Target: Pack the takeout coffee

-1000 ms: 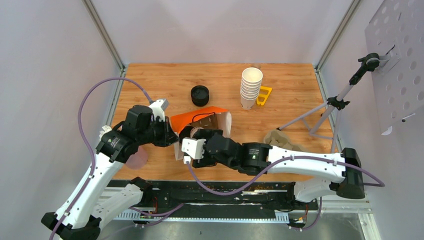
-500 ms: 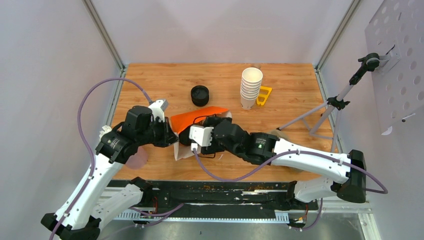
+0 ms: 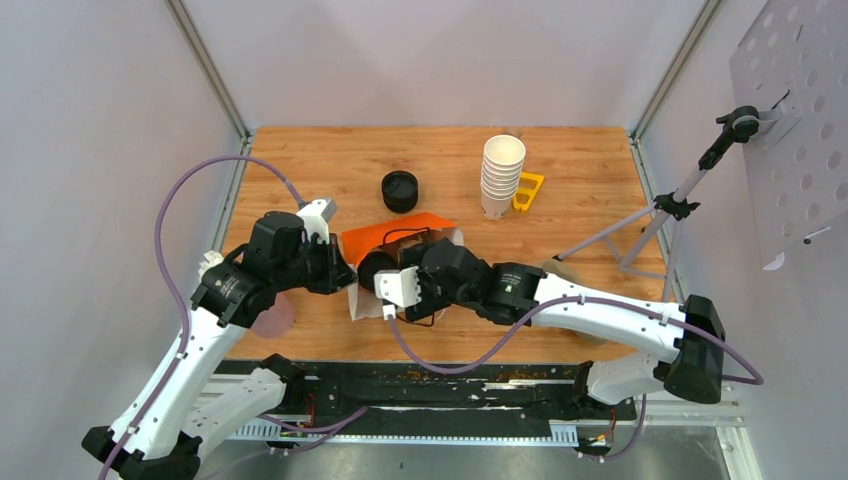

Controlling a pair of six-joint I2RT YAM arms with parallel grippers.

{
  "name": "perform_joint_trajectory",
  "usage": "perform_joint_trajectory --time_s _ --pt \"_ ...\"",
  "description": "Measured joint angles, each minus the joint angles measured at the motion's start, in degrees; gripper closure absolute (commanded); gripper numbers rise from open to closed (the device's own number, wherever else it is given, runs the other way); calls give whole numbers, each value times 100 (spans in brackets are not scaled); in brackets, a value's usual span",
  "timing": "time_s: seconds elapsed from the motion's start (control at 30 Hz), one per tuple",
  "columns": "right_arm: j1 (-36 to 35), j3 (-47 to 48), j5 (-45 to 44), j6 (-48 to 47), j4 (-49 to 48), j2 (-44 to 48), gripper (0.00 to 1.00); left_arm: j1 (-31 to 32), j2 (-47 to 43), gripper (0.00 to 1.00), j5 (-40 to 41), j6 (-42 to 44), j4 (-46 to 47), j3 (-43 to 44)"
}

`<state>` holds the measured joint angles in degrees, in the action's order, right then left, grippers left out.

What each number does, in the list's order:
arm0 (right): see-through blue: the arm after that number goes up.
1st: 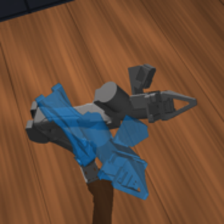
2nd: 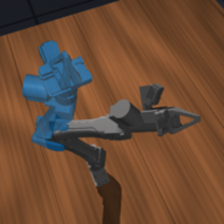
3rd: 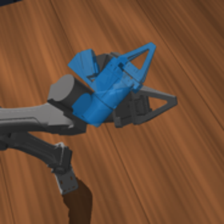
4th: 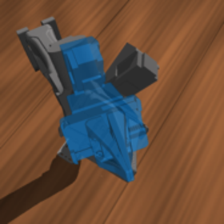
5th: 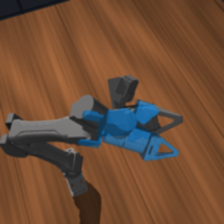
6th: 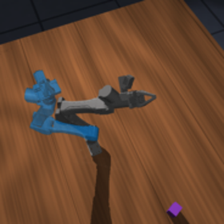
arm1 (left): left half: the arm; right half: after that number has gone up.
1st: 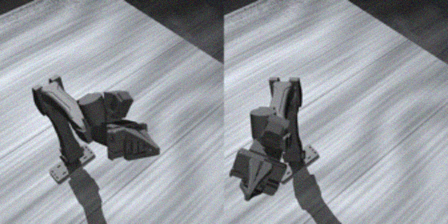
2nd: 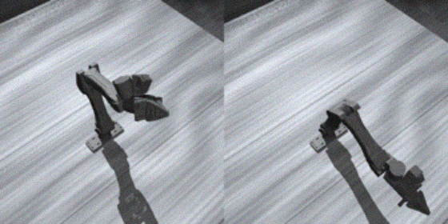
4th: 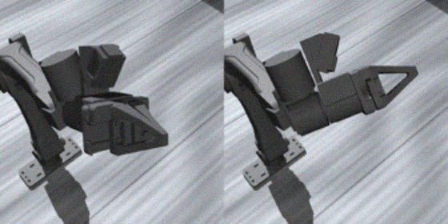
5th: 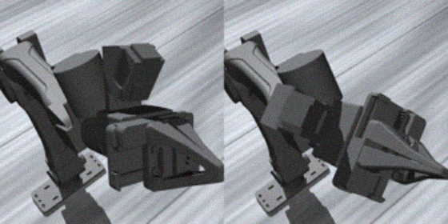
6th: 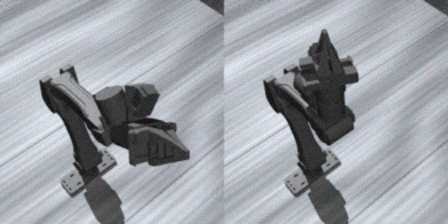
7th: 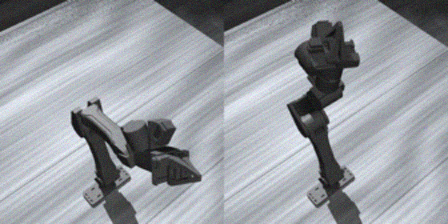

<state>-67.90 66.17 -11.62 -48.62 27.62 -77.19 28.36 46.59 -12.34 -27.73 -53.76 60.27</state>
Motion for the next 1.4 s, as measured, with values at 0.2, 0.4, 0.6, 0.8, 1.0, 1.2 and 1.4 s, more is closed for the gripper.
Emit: perform_joint_trajectory --time_s 0.2,0.4,0.6,0.8,1.0,1.2,1.4 --pt "70 -24 195 -382 -50 -238 30 0 0 100 -7 2 9 -35" --pt "177 31 238 -662 -35 -525 30 0 0 100 -44 42 61 -57" --pt "210 96 162 -907 -28 -686 30 0 2 100 -107 90 131 -94" --pt "210 142 81 -1180 -63 -704 31 0 15 100 -173 92 199 -140" --pt "256 173 85 -1469 -44 -702 30 0 26 100 -201 96 223 -140" --pt "426 258 127 -1543 118 -706 29 0 46 100 -219 98 227 -142" --pt "511 584 212 -1554 382 -710 30 0 46 100 -219 103 251 -142"
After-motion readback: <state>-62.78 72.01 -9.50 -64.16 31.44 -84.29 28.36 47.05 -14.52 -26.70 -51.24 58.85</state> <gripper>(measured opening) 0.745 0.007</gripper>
